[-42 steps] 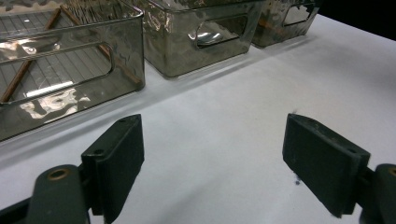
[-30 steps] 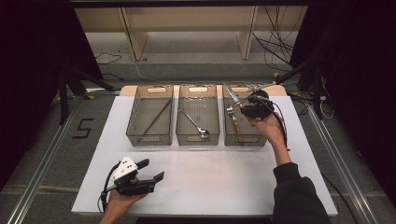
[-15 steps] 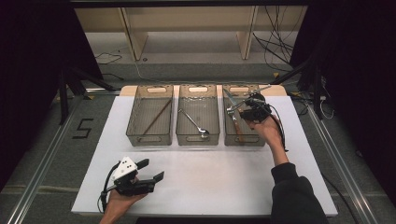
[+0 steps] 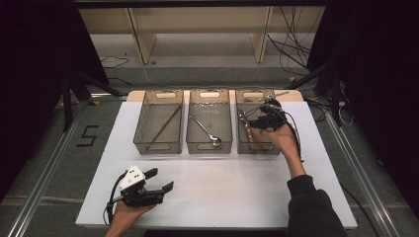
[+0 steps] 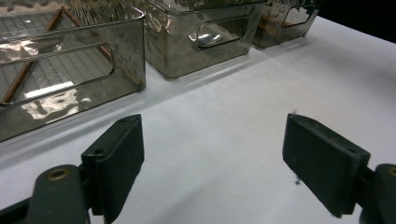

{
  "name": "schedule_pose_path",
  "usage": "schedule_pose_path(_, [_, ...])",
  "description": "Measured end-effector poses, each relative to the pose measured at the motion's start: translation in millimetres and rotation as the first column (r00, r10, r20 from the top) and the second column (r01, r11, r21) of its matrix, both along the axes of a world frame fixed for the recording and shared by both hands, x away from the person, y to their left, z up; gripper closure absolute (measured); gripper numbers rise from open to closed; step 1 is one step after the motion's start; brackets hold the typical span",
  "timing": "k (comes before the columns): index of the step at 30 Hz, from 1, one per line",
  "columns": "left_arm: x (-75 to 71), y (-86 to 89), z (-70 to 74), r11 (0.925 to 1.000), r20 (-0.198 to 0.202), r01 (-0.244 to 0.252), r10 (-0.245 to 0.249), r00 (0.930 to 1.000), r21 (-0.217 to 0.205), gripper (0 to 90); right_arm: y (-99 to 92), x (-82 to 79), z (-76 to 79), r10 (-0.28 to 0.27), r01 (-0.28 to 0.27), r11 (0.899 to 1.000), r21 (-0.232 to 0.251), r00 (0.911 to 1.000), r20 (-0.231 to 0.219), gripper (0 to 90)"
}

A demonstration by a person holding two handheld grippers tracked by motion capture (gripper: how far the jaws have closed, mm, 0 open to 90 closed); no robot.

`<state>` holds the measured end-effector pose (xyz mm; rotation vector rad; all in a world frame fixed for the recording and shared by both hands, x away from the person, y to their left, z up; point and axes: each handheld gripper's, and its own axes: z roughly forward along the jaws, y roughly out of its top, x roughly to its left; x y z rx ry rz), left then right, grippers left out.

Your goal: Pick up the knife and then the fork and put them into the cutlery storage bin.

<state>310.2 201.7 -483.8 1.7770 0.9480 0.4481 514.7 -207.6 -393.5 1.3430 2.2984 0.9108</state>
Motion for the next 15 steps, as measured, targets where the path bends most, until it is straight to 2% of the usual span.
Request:
schedule_pose_path(8, [0.0,0.1,0.0,1.0000,0.000,-0.001,0.001,1.0000,-0.002,20.4,5.9,-8.1,14.8,0.032,-0.033,0.999,0.028,0.9987,0.040,43.9])
schedule_pose_path(12, [0.0,0.3,0.1,1.0000,0.000,-0.002,0.002,1.0000,-0.003,20.4,10.2,-17.4,19.8,0.051,-0.055,0.996,0.072,0.9970,0.058,38.1])
schedule_pose_path(15, [0.0,0.3,0.2,1.0000,-0.001,-0.002,0.002,1.0000,-0.003,20.4,15.3,-29.7,25.6,0.078,-0.088,0.990,0.106,0.9924,0.095,36.2])
